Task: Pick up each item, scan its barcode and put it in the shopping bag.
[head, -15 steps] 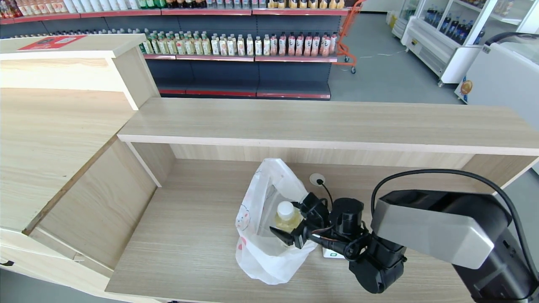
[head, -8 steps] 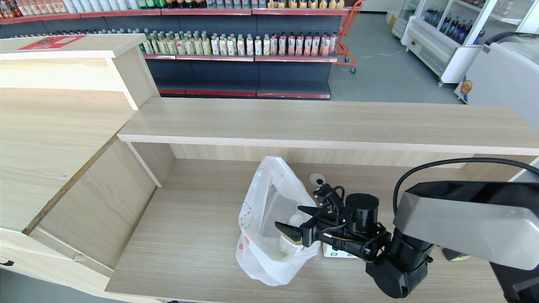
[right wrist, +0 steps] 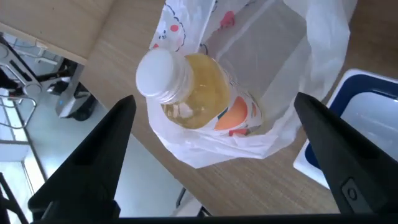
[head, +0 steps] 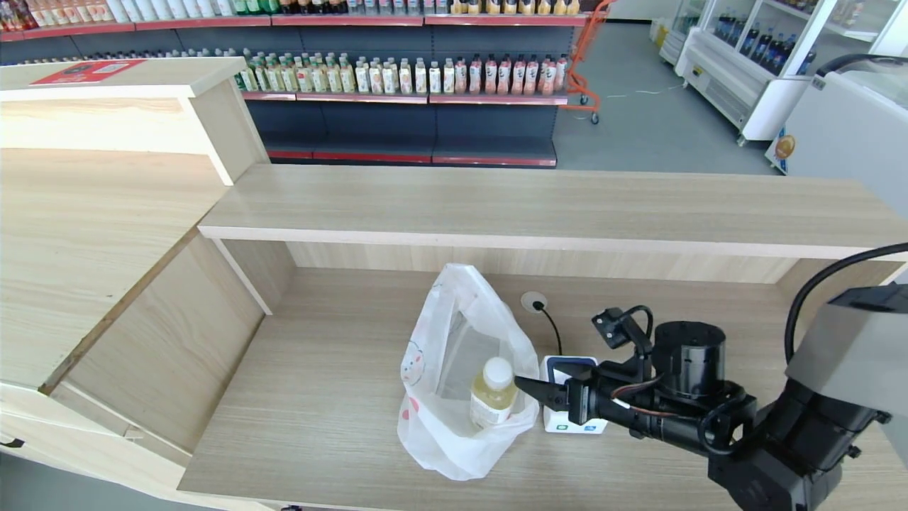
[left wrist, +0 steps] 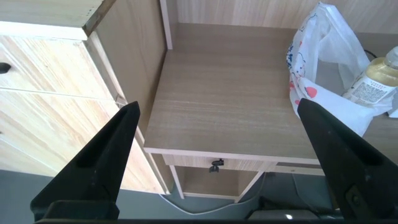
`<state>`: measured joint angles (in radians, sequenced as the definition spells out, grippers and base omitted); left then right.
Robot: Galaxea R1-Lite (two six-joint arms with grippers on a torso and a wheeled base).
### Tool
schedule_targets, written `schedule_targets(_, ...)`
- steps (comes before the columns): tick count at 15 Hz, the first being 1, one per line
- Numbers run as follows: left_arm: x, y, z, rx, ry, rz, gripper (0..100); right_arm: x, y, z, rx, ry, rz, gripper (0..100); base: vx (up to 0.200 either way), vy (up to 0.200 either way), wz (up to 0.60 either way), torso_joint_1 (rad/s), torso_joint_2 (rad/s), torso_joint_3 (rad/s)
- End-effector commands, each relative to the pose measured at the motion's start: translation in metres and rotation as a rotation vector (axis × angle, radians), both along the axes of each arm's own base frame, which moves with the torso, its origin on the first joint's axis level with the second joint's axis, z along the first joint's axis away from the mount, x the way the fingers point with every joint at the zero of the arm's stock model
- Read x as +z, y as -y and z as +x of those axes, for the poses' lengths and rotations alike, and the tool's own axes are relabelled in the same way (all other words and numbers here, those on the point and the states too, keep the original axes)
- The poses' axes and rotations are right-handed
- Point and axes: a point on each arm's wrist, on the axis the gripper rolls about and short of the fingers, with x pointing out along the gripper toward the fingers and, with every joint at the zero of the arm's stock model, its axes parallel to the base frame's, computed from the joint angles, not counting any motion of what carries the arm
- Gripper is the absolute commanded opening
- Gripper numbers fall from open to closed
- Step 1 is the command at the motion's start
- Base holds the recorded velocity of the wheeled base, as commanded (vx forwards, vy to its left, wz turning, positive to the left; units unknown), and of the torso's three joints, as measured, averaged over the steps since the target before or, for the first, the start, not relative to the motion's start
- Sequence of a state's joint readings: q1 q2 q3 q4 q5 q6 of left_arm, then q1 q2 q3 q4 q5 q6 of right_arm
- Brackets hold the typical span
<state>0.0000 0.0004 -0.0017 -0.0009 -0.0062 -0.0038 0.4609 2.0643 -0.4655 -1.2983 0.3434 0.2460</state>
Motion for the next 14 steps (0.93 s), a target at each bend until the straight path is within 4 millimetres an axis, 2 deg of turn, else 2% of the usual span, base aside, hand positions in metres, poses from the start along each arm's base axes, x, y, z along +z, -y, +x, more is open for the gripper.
schedule_targets(1,0.0,0.0,0.0,0.0,0.001,-0.001,100,0.049,0.044,-0.037,-0.092,0.028,0.018,100,0.0,0.0,0.0,0.0,0.0,0.0)
schedule_targets(3,0.0,0.0,0.0,0.0,0.001,-0.001,100,0.083,0.082,-0.06,-0.224,0.015,-0.05,100,0.0,0.0,0.0,0.0,0.0,0.0)
schedule_targets(4,0.0,0.0,0.0,0.0,0.001,-0.001,100,0.092,0.093,-0.067,-0.258,0.015,-0.085,100,0.0,0.0,0.0,0.0,0.0,0.0)
schedule_targets(5,0.0,0.0,0.0,0.0,0.001,-0.001,100,0.117,0.119,-0.091,-0.357,0.007,-0.176,100,0.0,0.0,0.0,0.0,0.0,0.0)
schedule_targets(7,0.0,0.0,0.0,0.0,0.001,-0.001,100,0.138,0.137,-0.118,-0.44,0.019,-0.231,100,0.0,0.0,0.0,0.0,0.0,0.0)
schedule_targets(10,0.0,0.0,0.0,0.0,0.001,-0.001,100,0.138,0.14,-0.151,-0.463,0.024,-0.23,100,0.0,0.0,0.0,0.0,0.0,0.0)
schedule_targets(14,0.0,0.0,0.0,0.0,0.001,-0.001,100,0.137,0.14,-0.168,-0.483,-0.005,-0.201,100,0.0,0.0,0.0,0.0,0.0,0.0)
